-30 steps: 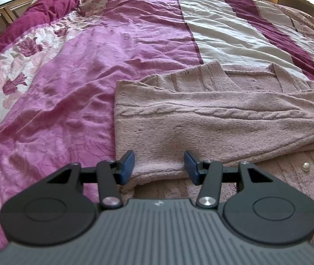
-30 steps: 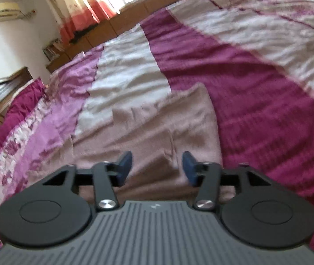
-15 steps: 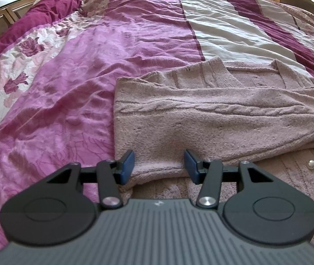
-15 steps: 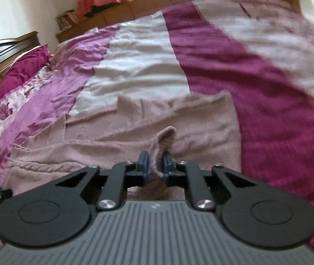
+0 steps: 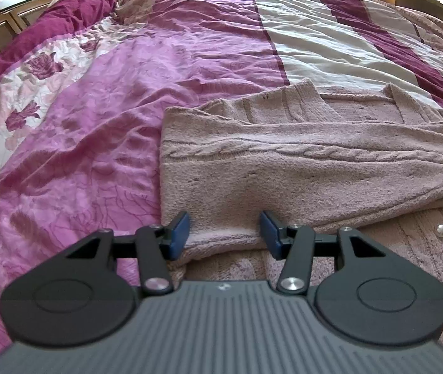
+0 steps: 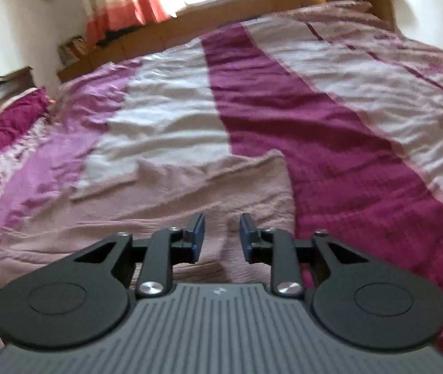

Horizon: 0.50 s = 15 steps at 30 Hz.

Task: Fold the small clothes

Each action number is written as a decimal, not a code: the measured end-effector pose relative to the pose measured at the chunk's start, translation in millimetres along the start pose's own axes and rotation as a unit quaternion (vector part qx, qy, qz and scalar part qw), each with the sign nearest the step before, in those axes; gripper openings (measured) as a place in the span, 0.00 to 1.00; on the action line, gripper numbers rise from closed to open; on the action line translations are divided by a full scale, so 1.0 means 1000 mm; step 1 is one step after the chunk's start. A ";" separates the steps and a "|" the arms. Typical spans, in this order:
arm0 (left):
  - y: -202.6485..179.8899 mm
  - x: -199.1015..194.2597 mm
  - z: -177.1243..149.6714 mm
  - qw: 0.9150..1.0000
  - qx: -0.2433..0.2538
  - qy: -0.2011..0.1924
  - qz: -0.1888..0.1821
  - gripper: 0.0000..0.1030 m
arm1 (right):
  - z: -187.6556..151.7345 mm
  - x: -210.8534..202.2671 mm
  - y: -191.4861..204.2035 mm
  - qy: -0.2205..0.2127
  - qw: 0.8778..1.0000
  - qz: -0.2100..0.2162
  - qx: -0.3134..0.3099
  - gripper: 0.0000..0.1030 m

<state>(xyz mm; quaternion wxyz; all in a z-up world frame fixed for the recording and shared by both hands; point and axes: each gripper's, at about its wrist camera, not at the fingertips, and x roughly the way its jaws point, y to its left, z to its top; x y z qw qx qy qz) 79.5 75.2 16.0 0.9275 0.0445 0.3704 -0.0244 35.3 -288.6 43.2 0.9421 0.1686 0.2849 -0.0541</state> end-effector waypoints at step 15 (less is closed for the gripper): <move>0.008 -0.026 -0.002 1.000 -0.008 -0.003 -0.005 0.51 | -0.029 -0.024 0.003 0.026 1.000 0.013 0.002 0.65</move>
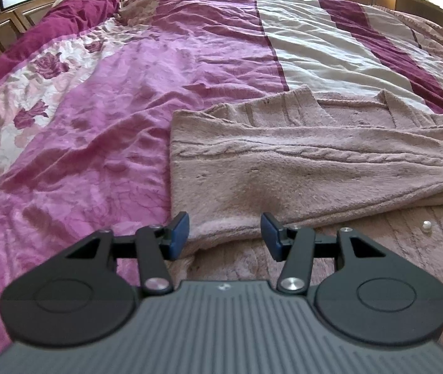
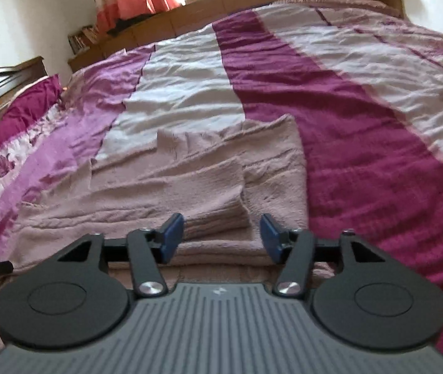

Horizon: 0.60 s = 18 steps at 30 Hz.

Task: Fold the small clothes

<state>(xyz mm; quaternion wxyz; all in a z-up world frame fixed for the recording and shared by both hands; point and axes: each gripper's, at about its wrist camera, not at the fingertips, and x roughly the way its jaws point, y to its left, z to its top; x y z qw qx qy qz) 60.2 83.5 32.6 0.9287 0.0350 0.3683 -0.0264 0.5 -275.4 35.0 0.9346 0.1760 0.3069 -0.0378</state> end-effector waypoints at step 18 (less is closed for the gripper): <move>0.035 -0.068 -0.043 0.997 -0.022 0.064 -0.036 0.51 | -0.033 -0.090 0.002 0.051 0.997 0.041 -0.033 0.78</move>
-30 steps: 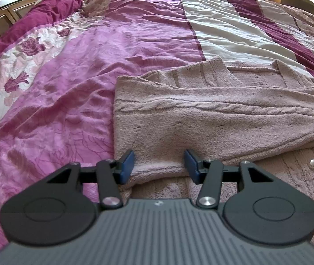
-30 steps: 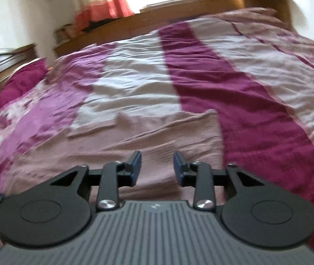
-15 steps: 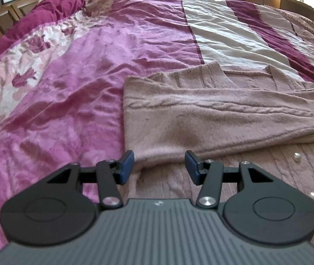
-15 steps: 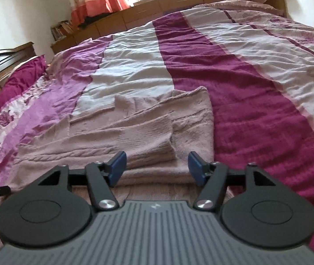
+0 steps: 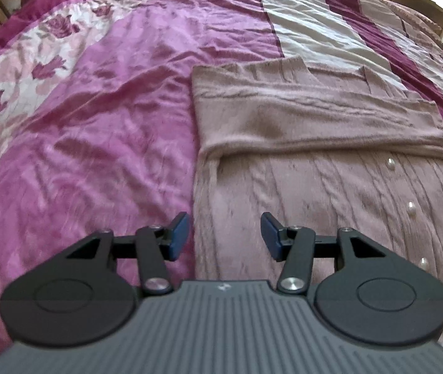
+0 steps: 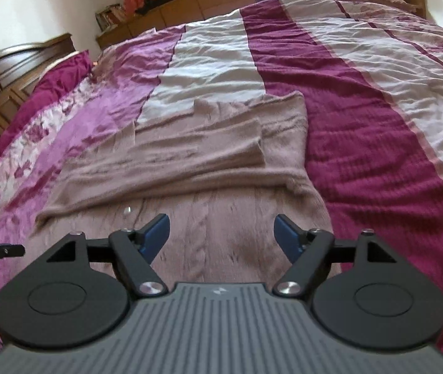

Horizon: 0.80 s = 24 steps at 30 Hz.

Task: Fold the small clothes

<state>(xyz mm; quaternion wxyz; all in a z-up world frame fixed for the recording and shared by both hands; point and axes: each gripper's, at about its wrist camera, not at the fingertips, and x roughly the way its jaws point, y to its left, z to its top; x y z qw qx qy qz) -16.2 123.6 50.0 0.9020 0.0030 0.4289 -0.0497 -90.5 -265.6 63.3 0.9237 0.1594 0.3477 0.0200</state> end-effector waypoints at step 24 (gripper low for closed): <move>0.008 -0.028 -0.074 0.998 -0.013 0.059 -0.024 0.66 | -0.071 -0.039 -0.039 0.085 0.995 -0.045 0.021 0.82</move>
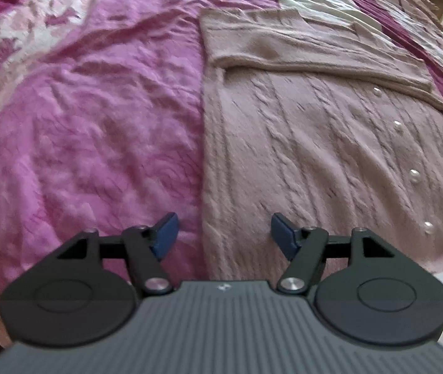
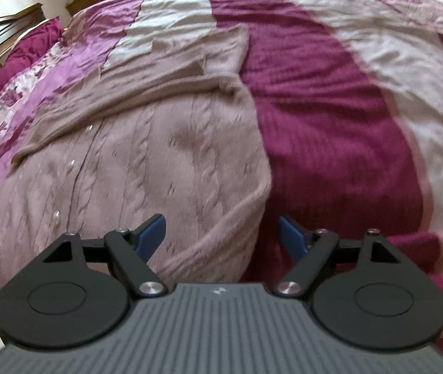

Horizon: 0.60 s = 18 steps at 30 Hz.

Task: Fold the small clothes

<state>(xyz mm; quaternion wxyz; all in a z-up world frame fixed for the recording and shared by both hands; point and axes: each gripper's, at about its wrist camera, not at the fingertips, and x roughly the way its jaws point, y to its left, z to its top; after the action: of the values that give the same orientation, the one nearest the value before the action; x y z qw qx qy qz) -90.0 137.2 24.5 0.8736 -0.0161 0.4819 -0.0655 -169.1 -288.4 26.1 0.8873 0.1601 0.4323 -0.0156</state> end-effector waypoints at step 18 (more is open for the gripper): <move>-0.011 0.015 -0.007 0.999 -0.006 0.008 -0.054 0.52 | -0.008 0.007 0.004 0.022 0.998 0.051 0.015 0.64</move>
<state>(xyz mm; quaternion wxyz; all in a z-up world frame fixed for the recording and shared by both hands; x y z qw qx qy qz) -88.6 125.0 9.3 0.8648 -0.0467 0.4878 -0.1094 -169.9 -281.9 16.8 0.8747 0.1959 0.4424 0.0269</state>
